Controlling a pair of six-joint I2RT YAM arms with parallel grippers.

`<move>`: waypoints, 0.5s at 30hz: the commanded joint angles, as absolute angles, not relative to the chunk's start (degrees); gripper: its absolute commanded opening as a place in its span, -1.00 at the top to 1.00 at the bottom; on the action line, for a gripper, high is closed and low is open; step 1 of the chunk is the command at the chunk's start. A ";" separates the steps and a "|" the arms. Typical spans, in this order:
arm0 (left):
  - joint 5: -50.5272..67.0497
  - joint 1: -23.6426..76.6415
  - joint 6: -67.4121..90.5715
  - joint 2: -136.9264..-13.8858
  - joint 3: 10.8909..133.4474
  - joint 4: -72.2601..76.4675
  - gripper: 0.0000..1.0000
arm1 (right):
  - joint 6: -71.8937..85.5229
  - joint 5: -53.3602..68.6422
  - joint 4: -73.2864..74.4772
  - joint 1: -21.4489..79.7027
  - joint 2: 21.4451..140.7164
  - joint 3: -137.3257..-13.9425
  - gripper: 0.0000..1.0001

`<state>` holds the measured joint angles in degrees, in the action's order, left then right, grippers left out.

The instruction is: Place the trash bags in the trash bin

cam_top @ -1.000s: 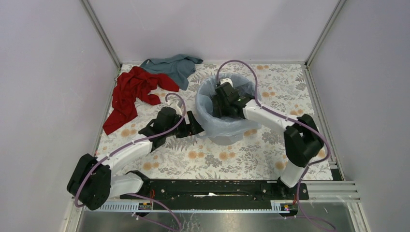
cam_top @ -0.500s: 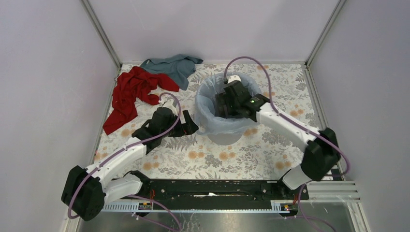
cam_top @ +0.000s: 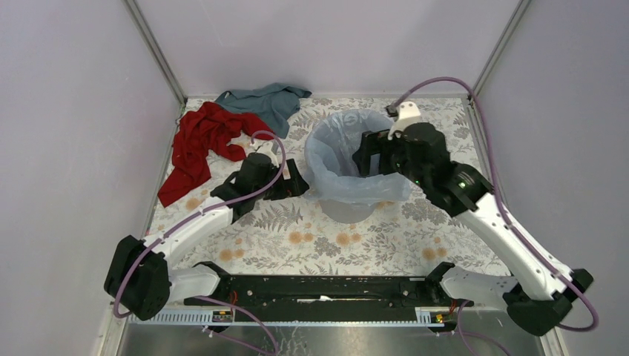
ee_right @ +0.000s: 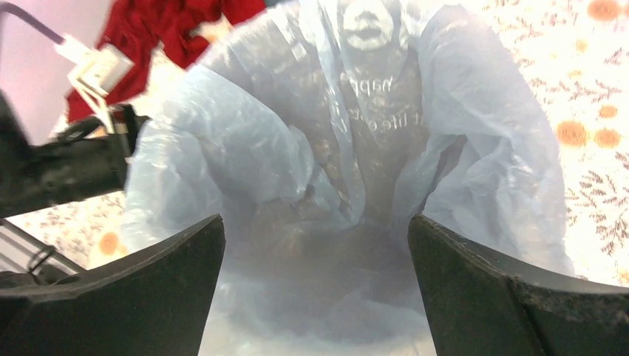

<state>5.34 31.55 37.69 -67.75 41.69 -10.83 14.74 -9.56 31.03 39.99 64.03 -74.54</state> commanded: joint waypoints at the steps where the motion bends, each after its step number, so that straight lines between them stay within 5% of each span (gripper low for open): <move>1: 8.14 31.11 37.25 -69.25 44.80 -6.35 -0.88 | 16.04 -8.68 28.02 40.15 61.34 -74.37 -0.99; 15: 12.48 31.11 43.05 -69.21 38.49 -1.48 -0.75 | 17.70 -5.45 4.35 40.08 64.45 -54.06 -0.99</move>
<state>9.80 31.29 41.04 -69.10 39.88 -6.52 16.40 -8.16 16.45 39.99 64.99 -61.73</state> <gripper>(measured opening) 0.892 0.994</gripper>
